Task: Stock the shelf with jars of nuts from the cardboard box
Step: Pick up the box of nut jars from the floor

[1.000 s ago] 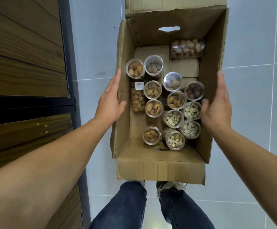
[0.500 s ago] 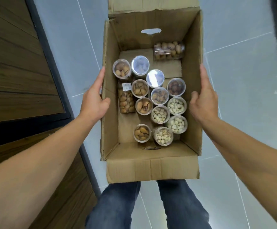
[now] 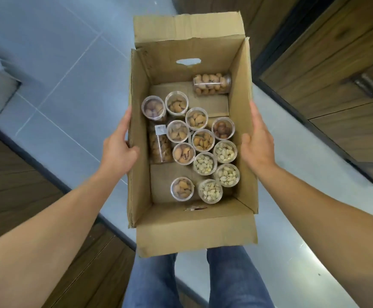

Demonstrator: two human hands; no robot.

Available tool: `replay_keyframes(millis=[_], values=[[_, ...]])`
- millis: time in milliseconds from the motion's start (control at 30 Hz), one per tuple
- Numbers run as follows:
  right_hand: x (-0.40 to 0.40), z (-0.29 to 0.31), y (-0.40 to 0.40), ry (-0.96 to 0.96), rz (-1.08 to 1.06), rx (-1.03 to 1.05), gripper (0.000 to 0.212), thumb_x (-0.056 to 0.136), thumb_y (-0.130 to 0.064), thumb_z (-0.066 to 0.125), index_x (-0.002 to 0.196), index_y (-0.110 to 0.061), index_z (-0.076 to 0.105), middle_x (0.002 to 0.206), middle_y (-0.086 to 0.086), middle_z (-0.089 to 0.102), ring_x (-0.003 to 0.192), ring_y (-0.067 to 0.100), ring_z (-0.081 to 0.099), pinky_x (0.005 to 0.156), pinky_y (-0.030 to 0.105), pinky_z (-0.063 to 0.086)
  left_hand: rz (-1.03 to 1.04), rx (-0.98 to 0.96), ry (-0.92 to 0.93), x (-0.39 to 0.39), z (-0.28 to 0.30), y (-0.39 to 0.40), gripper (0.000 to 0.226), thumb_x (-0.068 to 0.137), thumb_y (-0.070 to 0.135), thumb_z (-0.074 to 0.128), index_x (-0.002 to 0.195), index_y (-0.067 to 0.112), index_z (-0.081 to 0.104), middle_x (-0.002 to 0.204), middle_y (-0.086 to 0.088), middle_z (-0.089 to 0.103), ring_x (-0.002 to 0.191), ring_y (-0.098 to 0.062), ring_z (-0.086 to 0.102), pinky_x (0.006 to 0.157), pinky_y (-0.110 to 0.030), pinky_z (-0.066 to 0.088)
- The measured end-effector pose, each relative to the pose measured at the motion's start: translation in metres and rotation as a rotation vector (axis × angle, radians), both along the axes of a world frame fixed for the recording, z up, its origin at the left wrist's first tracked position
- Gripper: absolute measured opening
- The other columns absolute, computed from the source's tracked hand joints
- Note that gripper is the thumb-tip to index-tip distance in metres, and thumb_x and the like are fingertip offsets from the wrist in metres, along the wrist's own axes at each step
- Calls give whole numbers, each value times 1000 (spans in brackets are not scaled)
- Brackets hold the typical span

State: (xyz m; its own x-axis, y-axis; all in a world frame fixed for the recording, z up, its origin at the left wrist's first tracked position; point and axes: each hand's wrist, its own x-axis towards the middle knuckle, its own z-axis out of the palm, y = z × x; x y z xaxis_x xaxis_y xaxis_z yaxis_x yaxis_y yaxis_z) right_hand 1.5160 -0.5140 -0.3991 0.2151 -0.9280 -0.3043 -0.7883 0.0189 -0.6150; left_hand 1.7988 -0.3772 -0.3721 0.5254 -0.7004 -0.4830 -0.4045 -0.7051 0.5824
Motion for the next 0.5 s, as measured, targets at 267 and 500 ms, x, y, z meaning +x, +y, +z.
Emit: replay_keyframes(millis=[267, 500], values=[[-128, 79, -8, 4, -414, 6, 86, 92, 6, 42, 150, -51, 12, 157, -11, 31, 142, 17, 33, 115, 36, 30, -406, -64, 26, -93, 63, -121, 99, 74, 3, 51, 139, 68, 15, 103, 7, 61, 63, -28, 65, 71, -40, 58], [-201, 135, 36, 48, -790, -55, 89, 89, 8, 46, 153, -45, 14, 153, -6, 40, 132, 22, 47, 107, 36, 42, -840, -113, 136, -177, 109, -206, 96, 76, 0, 54, 142, 61, 20, 112, 13, 59, 75, -28, 69, 76, -44, 58]])
